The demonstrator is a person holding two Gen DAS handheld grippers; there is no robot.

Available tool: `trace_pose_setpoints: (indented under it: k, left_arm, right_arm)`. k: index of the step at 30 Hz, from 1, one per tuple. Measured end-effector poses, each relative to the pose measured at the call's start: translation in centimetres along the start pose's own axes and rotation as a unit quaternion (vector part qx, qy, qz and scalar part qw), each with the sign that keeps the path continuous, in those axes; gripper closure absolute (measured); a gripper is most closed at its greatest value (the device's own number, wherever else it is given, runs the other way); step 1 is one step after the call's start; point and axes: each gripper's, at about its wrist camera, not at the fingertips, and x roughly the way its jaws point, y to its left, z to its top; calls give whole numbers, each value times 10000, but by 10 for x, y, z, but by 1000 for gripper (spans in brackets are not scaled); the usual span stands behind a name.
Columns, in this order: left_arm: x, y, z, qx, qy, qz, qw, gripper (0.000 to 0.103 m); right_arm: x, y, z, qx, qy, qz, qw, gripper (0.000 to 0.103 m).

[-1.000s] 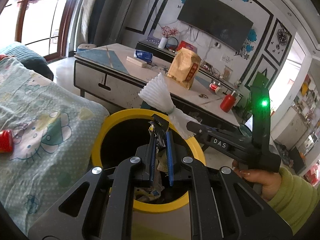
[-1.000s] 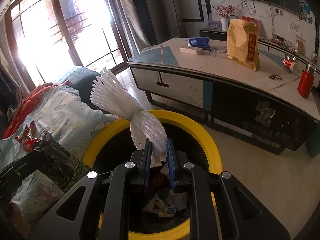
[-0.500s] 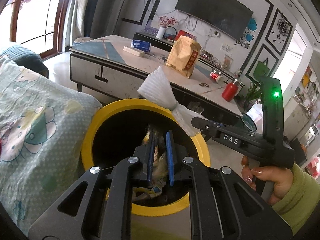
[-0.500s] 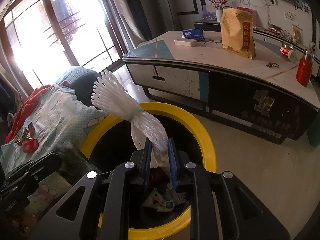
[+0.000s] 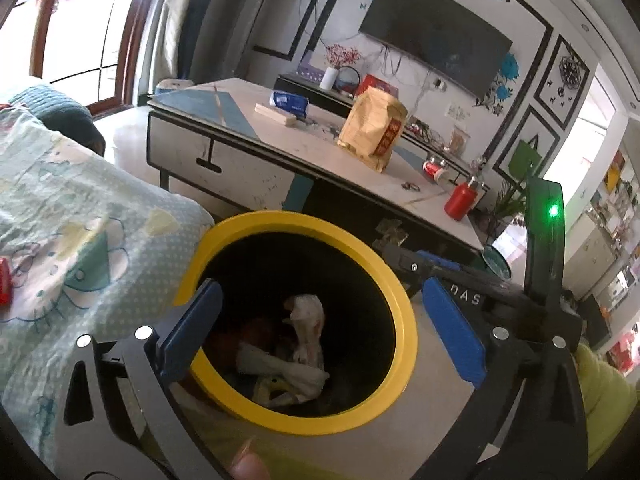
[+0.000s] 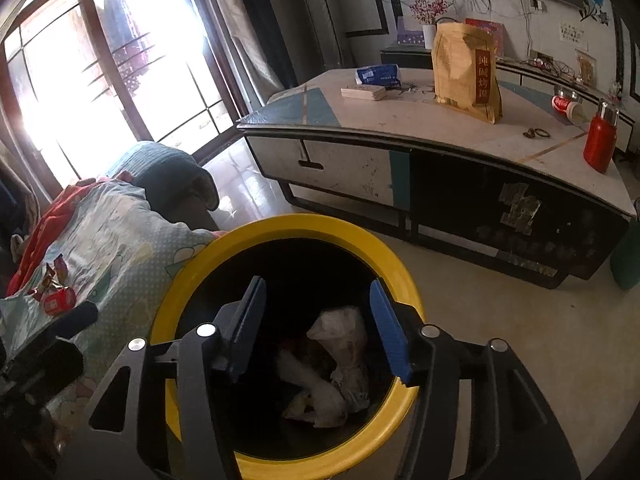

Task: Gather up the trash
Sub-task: 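Open the left tool to drop the wrapper while the right tool releases the plastic bundle, then move both tools back over the red container and wrappers on the bed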

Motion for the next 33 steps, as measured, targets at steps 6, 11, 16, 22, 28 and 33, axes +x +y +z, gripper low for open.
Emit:
trace_pose_setpoints:
  k: [6,11,16,22,28,33]
  left_arm:
    - [-16,6,1,-97,-205,173,9996,11]
    - [-31,12,2,-127,-369,329,9987,11]
    - [-46,21,3,-229,-497,469,9974,11]
    - [-65,31,4,-341,-691,580,9953,11]
    - [-83,42,4,-459,-869,729,9925,11]
    - [-97,50,6,-523,-996,838,9901,11]
  right_arm:
    - [-10,13,3,-169,-186,25,9997,36]
    - [-20,25,6,-299,-340,112,9989,29]
    - [-29,40,7,-441,-431,264,9977,27]
    - [-37,55,8,-615,-509,367,9961,25]
    - [-43,70,8,-742,-548,462,9947,23]
    - [-48,85,5,-897,-562,636,9924,22]
